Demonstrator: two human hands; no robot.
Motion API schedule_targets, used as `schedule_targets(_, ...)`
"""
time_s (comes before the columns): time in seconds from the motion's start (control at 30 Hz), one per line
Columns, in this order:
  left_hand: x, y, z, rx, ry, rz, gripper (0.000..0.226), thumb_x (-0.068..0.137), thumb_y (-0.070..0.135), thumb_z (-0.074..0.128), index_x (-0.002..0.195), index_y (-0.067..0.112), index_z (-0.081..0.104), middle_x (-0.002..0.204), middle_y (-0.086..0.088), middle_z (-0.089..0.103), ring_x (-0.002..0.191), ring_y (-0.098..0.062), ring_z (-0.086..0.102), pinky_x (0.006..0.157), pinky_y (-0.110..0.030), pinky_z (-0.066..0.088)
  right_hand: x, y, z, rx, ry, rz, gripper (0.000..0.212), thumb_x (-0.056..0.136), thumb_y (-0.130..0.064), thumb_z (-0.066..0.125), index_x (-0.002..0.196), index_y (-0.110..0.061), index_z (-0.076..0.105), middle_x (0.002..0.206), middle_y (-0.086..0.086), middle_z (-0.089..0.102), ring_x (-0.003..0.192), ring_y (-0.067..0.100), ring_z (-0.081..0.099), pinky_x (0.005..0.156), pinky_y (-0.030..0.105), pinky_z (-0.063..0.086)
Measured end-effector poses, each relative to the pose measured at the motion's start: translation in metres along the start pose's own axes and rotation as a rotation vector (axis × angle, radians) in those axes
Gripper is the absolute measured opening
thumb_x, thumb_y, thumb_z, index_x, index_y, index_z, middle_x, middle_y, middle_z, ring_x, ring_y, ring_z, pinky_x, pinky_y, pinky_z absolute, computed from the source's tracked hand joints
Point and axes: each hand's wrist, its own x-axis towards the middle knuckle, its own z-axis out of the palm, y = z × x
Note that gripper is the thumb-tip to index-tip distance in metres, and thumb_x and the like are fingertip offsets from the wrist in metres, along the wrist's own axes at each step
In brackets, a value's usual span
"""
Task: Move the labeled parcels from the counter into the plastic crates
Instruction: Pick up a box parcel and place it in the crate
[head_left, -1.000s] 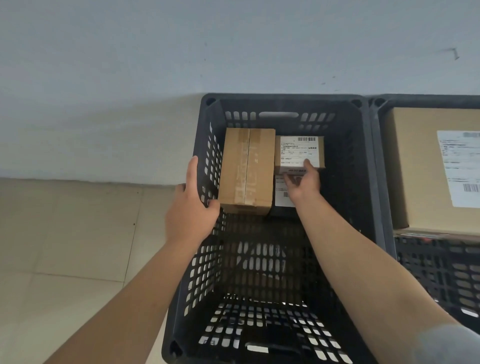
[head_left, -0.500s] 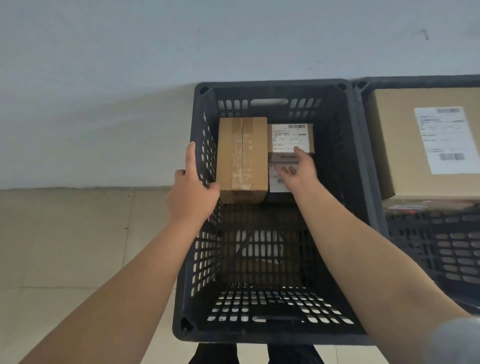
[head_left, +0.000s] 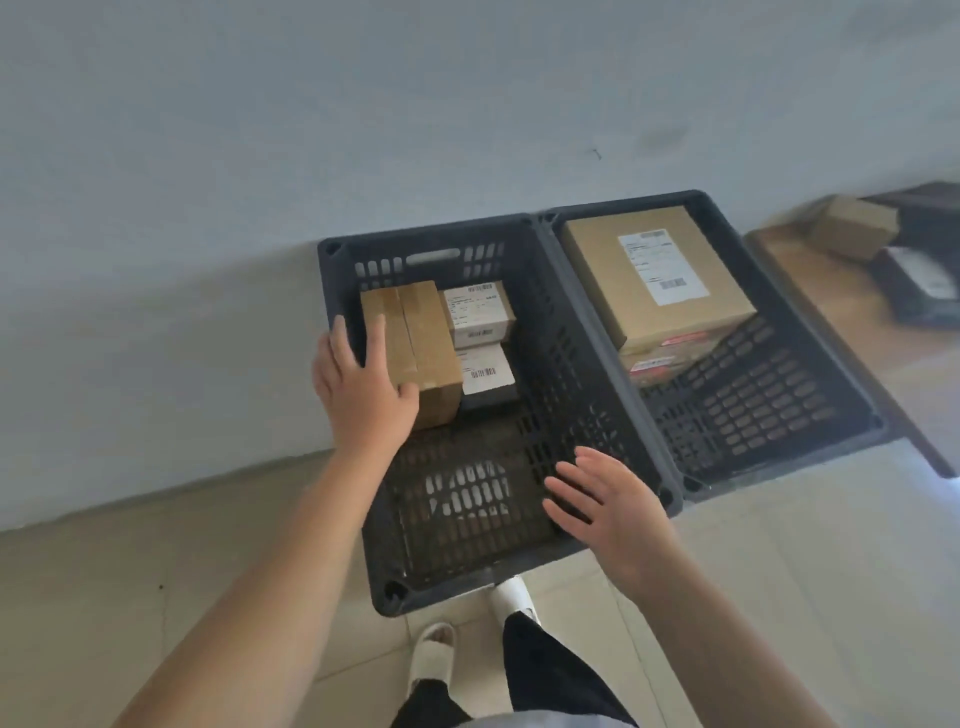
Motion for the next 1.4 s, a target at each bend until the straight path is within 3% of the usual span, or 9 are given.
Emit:
schedule_targets(0.07, -0.025, 0.025, -0.003, -0.221, -0.052, 0.035, 0.065, 0.096, 0.028, 0.068, 0.155, 0.025, 0.04, 0.166, -0.011, 0.029, 0.155, -0.034, 0.023, 0.123, -0.047, 0.024, -0.024, 0.001, -0.024, -0.032, 0.04, -0.058, 0.018, 0.104, -0.012, 0.06, 0.119, -0.013, 0.07, 0.11, 0.012, 0.078, 0.097, 0.027, 0.079, 0.078, 0.04, 0.065)
schedule_targets(0.2, -0.083, 0.087, -0.006, -0.602, -0.463, 0.13, 0.035, 0.102, 0.025, 0.061, 0.136, 0.033, 0.06, 0.141, 0.01, 0.059, 0.13, -0.01, 0.054, 0.101, -0.02, 0.04, -0.055, -0.016, -0.068, -0.002, 0.134, -0.151, 0.016, 0.098, -0.01, 0.068, 0.11, -0.012, 0.077, 0.102, 0.014, 0.079, 0.093, 0.027, 0.079, 0.075, 0.037, 0.064)
schedule_targets(0.3, -0.131, 0.133, 0.0, -0.681, -0.595, 0.197, 0.023, 0.102, 0.025, 0.061, 0.119, 0.04, 0.066, 0.118, 0.026, 0.066, 0.106, 0.005, 0.062, 0.086, -0.007, 0.047, -0.065, -0.036, -0.103, 0.096, 0.138, -0.226, 0.017, 0.098, -0.008, 0.065, 0.11, -0.009, 0.077, 0.098, 0.014, 0.078, 0.089, 0.027, 0.078, 0.074, 0.035, 0.064)
schedule_targets(0.43, -0.18, 0.194, 0.027, -0.69, -0.714, 0.252, 0.021, 0.1, 0.022, 0.064, 0.108, 0.041, 0.07, 0.101, 0.034, 0.069, 0.101, 0.013, 0.063, 0.074, -0.001, 0.049, -0.068, -0.063, -0.159, 0.22, 0.144, -0.322, 0.019, 0.099, -0.007, 0.062, 0.114, -0.004, 0.074, 0.097, 0.014, 0.077, 0.086, 0.025, 0.076, 0.076, 0.037, 0.064)
schedule_targets(0.53, -0.209, 0.248, 0.048, -0.7, -0.769, 0.234, 0.018, 0.1, 0.021, 0.066, 0.105, 0.037, 0.072, 0.098, 0.03, 0.072, 0.096, 0.012, 0.065, 0.077, -0.007, 0.052, -0.07, -0.085, -0.212, 0.279, 0.19, -0.35, 0.017, 0.1, -0.006, 0.06, 0.108, -0.005, 0.075, 0.096, 0.015, 0.077, 0.084, 0.025, 0.077, 0.074, 0.037, 0.063)
schedule_targets(0.7, -0.25, 0.345, 0.091, -0.717, -0.804, 0.22, 0.024, 0.097, 0.008, 0.065, 0.099, 0.028, 0.078, 0.093, 0.011, 0.078, 0.091, -0.008, 0.073, 0.088, -0.03, 0.059, -0.07, -0.121, -0.315, 0.359, 0.212, -0.456, 0.018, 0.1, -0.008, 0.059, 0.103, -0.008, 0.077, 0.093, 0.014, 0.078, 0.082, 0.022, 0.076, 0.071, 0.034, 0.06)
schedule_targets(0.9, -0.289, 0.426, 0.143, -0.729, -0.858, 0.245, 0.026, 0.099, 0.001, 0.062, 0.101, 0.021, 0.078, 0.093, 0.005, 0.078, 0.09, -0.011, 0.074, 0.078, -0.02, 0.059, -0.057, -0.138, -0.416, 0.455, 0.305, -0.415, 0.019, 0.099, -0.007, 0.057, 0.102, -0.007, 0.076, 0.09, 0.011, 0.077, 0.086, 0.025, 0.073, 0.077, 0.038, 0.056)
schedule_targets(1.2, -0.261, 0.52, 0.198, -0.729, -0.816, 0.199, 0.033, 0.099, 0.001, 0.06, 0.096, 0.026, 0.081, 0.096, 0.001, 0.079, 0.092, -0.014, 0.075, 0.082, -0.027, 0.062, -0.011, -0.191, -0.5, 0.527, 0.337, -0.363, 0.018, 0.097, -0.005, 0.057, 0.102, -0.004, 0.075, 0.086, 0.009, 0.078, 0.083, 0.024, 0.073, 0.089, 0.045, 0.057)
schedule_targets(1.4, -0.235, 0.62, 0.274, -0.783, -0.913, 0.12, 0.03, 0.098, 0.002, 0.062, 0.095, 0.024, 0.082, 0.093, 0.0, 0.079, 0.087, -0.015, 0.075, 0.077, -0.026, 0.059, 0.043, -0.269, -0.549, 0.478, 0.358, -0.336, 0.018, 0.097, -0.004, 0.057, 0.104, -0.003, 0.074, 0.085, 0.01, 0.077, 0.08, 0.023, 0.074, 0.085, 0.043, 0.057)
